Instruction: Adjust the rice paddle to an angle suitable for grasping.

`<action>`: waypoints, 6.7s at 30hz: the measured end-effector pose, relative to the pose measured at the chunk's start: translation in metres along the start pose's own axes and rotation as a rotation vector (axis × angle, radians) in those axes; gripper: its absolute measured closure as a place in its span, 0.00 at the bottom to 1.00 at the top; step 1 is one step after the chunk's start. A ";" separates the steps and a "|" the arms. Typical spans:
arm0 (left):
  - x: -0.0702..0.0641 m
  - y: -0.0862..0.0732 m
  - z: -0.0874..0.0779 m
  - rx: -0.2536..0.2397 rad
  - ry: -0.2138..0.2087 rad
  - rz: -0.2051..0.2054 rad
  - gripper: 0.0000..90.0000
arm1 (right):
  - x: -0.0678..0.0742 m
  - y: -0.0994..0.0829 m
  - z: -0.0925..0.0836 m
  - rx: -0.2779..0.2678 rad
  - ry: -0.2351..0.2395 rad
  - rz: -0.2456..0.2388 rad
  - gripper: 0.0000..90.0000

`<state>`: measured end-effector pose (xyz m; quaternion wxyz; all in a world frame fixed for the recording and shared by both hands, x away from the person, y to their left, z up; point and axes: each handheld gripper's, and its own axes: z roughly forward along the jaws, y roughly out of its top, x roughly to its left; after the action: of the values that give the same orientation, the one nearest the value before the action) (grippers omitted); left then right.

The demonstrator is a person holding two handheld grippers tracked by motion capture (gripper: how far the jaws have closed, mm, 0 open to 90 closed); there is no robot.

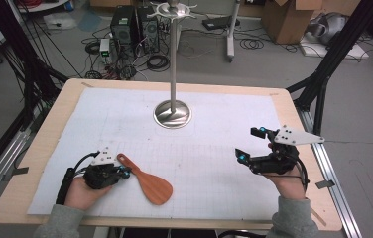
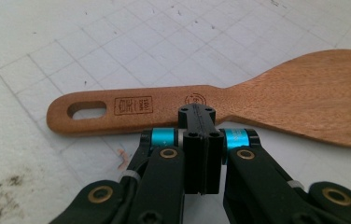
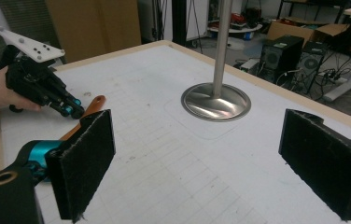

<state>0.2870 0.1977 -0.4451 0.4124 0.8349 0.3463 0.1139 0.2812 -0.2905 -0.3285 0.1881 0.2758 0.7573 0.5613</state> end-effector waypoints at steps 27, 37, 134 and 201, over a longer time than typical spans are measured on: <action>-0.004 0.033 0.042 0.000 0.001 -0.011 1.00 | 0.001 -0.004 -0.003 0.023 -0.016 0.003 0.10; -0.009 0.043 0.059 -0.025 -0.013 -0.006 1.00 | 0.000 -0.004 -0.004 0.018 -0.014 0.003 0.10; -0.028 0.003 -0.002 0.044 -0.055 0.072 1.00 | 0.001 -0.002 0.005 0.029 0.011 -0.001 0.10; -0.003 0.051 0.038 0.075 -0.088 0.148 0.99 | 0.001 -0.007 0.004 0.046 0.002 0.004 0.10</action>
<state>0.3271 0.1515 -0.4299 0.3861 0.8773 0.2692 0.0943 0.2818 -0.2887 -0.3359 0.1800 0.2809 0.7696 0.5445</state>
